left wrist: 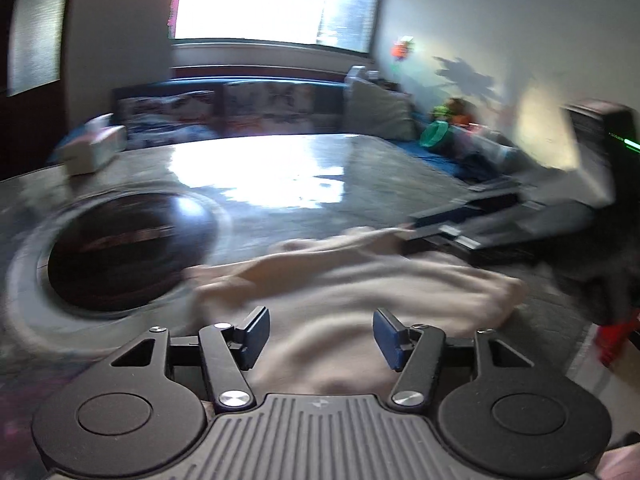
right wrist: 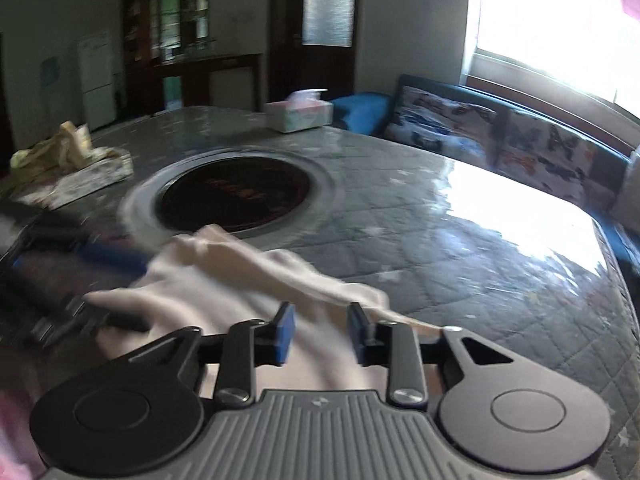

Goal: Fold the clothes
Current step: 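Grasp the sweatshirt edge again with the left gripper and lift it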

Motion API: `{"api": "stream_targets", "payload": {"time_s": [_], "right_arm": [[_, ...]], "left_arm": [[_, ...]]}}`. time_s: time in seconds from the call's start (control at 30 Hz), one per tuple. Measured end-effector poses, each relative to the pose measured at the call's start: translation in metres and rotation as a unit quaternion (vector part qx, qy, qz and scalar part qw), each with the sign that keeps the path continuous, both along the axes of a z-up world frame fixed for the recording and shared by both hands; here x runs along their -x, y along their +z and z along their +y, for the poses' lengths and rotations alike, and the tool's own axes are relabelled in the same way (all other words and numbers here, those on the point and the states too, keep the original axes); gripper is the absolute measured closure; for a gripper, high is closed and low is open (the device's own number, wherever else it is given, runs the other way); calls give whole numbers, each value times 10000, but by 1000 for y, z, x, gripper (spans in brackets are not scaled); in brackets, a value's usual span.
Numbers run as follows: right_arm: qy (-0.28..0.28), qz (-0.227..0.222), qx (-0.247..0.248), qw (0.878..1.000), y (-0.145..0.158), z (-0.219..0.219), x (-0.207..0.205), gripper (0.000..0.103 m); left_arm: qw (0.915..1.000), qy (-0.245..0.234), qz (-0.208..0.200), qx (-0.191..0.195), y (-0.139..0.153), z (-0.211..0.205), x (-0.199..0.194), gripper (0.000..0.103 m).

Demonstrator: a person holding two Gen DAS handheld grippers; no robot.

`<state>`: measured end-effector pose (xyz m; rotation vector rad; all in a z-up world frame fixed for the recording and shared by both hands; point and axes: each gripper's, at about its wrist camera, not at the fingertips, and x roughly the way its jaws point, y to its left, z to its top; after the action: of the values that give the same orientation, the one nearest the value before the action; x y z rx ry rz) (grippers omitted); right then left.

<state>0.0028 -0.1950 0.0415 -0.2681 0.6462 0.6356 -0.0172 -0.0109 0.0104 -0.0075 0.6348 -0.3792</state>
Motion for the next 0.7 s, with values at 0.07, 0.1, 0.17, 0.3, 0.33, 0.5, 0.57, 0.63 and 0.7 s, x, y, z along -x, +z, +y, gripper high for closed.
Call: {"api": "stream_targets", "payload": {"time_s": [0.07, 0.1, 0.17, 0.3, 0.33, 0.5, 0.57, 0.63, 0.7], "right_arm": [[267, 19, 33, 9996, 0, 12, 12, 68], [401, 25, 54, 9992, -1, 18, 18, 68], [665, 30, 99, 9977, -2, 31, 29, 68], [1185, -57, 220, 9927, -4, 57, 50, 63], [1306, -82, 273, 9910, -6, 64, 55, 63], [1848, -175, 499, 9814, -18, 97, 74, 63], [1928, -308, 584, 9790, -21, 106, 78, 63], [1991, -448, 664, 9767, -23, 115, 82, 63], [2021, -496, 760, 9751, -26, 120, 83, 63]], "left_arm": [[9996, 277, 74, 20, -2, 14, -3, 39], [9991, 395, 138, 64, -3, 21, -4, 39], [9977, 586, 299, 158, -5, 32, -9, 38], [9940, 900, 541, 308, -9, 44, -19, 38], [9931, 947, 588, 374, -9, 45, -20, 38], [9869, 1194, 840, 692, -9, 54, -27, 35], [9833, 1292, 934, 877, -8, 59, -29, 34], [9788, 1404, 1046, 1064, -8, 64, -31, 33], [9735, 1509, 1162, 1263, -9, 69, -32, 33]]}}
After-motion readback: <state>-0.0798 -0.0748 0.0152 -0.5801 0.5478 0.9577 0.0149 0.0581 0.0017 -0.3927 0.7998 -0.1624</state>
